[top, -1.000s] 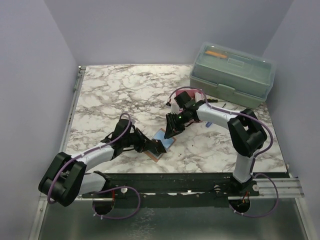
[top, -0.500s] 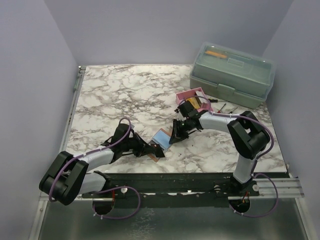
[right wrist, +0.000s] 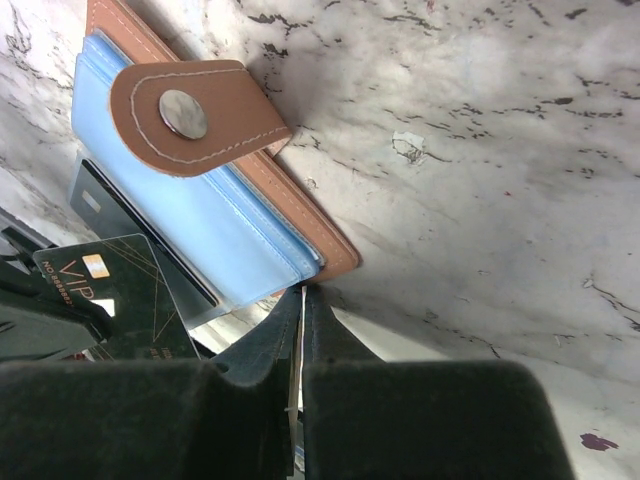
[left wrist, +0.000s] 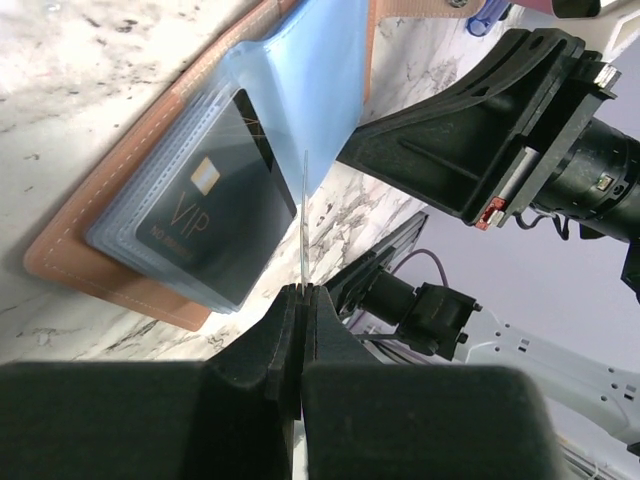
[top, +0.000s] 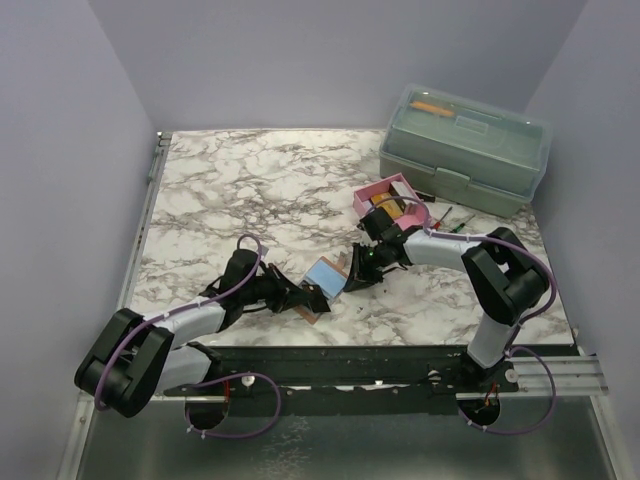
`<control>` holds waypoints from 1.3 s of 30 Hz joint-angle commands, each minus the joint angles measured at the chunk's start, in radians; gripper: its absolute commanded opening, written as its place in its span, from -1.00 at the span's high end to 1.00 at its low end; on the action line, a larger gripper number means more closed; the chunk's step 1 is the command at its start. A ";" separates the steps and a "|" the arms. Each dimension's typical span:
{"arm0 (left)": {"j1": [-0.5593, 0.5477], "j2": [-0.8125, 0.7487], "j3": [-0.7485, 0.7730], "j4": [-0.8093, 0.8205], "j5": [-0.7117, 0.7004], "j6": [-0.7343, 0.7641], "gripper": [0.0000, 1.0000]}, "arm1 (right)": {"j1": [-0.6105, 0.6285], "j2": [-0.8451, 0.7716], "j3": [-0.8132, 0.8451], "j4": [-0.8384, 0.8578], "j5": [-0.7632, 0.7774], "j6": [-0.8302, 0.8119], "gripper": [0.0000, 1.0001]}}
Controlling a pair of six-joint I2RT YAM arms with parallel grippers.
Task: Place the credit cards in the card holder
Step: Insert the credit card into the card holder.
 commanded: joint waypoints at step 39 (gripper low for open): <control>0.053 0.078 0.074 -0.143 -0.063 0.099 1.00 | 0.019 0.145 0.369 -0.151 0.311 -0.320 0.99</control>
